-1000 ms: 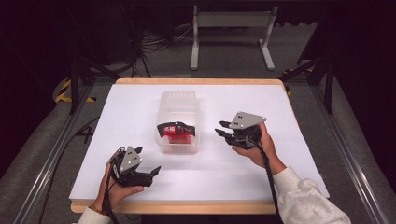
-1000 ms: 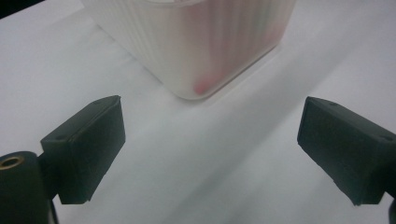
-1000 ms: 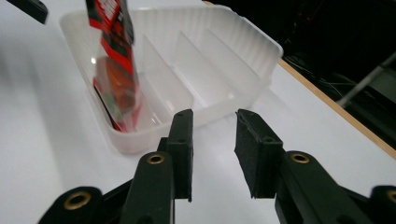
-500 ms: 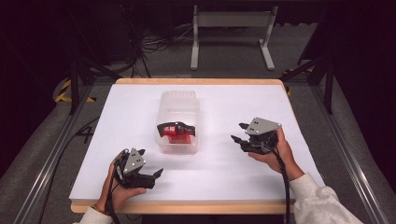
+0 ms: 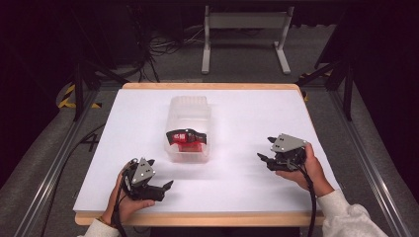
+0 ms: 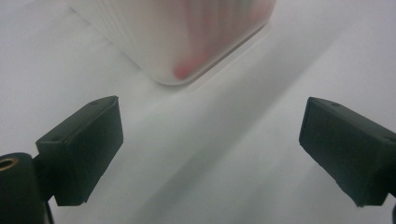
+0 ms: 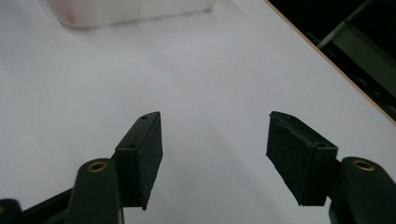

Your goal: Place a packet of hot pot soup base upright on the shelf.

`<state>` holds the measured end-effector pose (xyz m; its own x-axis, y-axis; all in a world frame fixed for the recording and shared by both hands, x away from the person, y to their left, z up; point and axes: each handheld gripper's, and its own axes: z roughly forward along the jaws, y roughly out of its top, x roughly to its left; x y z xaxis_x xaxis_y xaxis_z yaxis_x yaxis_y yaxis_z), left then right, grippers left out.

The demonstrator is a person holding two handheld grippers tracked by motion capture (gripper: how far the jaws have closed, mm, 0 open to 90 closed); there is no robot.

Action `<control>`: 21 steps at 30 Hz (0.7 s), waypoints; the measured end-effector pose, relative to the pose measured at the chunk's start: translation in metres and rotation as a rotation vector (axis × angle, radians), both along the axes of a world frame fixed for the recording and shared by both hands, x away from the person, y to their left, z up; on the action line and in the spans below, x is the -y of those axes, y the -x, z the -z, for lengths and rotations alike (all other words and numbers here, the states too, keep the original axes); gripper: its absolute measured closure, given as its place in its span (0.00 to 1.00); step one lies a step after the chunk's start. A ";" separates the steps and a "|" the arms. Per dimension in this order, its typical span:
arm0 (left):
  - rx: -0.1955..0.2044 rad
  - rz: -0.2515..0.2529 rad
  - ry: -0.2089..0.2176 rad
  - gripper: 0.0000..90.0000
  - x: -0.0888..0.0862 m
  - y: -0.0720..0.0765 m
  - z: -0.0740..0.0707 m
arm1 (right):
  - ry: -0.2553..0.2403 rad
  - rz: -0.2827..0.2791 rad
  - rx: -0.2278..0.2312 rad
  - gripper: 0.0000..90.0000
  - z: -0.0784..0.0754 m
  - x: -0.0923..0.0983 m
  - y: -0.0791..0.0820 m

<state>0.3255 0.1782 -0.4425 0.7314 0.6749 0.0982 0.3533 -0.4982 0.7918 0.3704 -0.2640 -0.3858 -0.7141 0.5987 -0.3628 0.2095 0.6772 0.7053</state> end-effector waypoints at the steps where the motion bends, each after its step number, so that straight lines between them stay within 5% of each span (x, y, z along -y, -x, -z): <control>1: -0.001 0.002 0.000 0.07 0.000 0.000 0.000 | 0.006 0.002 -0.001 0.40 0.002 0.003 0.002; 12: -0.002 -0.003 -0.030 0.08 0.001 -0.001 0.003 | 0.029 0.008 -0.019 0.35 0.023 0.028 0.020; 21: 0.010 -0.009 -0.067 0.08 0.004 0.000 0.005 | -0.016 0.045 -0.014 0.26 0.038 0.051 0.038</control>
<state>0.3257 0.1744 -0.4474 0.7243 0.6728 0.1504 0.3499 -0.5468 0.7606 0.3322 -0.3150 -0.4239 -0.6915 0.6359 -0.3429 0.2493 0.6555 0.7129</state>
